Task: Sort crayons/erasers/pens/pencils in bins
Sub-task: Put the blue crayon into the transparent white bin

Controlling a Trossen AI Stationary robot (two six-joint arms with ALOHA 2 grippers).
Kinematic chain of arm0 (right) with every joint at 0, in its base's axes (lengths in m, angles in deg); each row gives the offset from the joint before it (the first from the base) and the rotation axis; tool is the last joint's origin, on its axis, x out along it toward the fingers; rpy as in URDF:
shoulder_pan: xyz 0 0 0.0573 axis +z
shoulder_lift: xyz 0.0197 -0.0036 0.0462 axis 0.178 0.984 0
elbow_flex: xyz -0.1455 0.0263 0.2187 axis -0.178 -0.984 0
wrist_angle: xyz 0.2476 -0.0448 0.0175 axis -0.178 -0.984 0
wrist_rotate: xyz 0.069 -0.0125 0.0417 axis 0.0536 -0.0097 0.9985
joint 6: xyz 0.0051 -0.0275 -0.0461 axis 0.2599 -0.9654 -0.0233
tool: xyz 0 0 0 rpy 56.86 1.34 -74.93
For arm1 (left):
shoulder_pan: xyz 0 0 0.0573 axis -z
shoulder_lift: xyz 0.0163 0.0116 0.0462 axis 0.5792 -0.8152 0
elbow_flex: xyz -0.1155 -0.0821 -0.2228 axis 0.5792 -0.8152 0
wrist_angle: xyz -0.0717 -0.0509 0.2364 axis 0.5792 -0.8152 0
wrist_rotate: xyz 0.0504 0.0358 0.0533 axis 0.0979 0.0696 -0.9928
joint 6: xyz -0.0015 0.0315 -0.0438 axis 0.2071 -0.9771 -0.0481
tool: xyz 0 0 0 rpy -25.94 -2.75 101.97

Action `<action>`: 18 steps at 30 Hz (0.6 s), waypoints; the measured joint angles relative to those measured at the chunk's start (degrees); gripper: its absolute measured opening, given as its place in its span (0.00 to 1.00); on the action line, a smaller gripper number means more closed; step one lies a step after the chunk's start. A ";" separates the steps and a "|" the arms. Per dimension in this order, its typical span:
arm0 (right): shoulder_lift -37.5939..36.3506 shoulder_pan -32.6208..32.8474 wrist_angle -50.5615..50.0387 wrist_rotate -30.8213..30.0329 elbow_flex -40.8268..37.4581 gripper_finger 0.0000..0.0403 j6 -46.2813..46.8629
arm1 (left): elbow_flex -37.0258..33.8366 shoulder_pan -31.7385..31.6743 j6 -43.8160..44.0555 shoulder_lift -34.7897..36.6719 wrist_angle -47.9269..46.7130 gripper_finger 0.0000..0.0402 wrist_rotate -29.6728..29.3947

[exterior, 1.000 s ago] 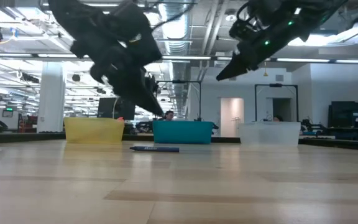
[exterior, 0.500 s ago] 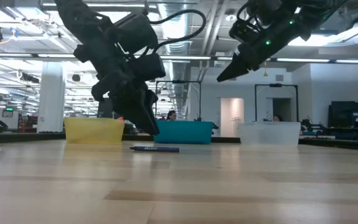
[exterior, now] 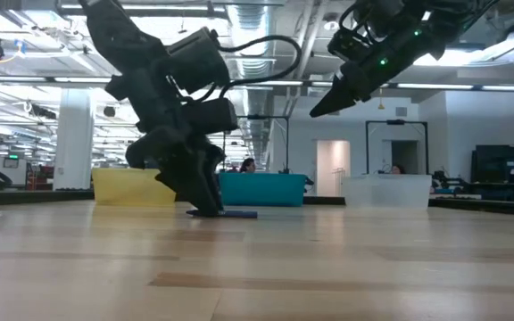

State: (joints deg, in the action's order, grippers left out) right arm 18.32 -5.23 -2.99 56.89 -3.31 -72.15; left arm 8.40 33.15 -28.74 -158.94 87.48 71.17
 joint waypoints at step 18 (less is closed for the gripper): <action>0.00 0.45 0.07 0.14 0.00 0.00 -0.04 | 0.30 -0.02 -2.33 -0.73 -5.58 0.03 1.12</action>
State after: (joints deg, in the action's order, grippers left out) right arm 18.32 -4.78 -2.92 57.03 -3.31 -72.19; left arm 8.69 33.13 -31.07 -159.67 81.90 72.29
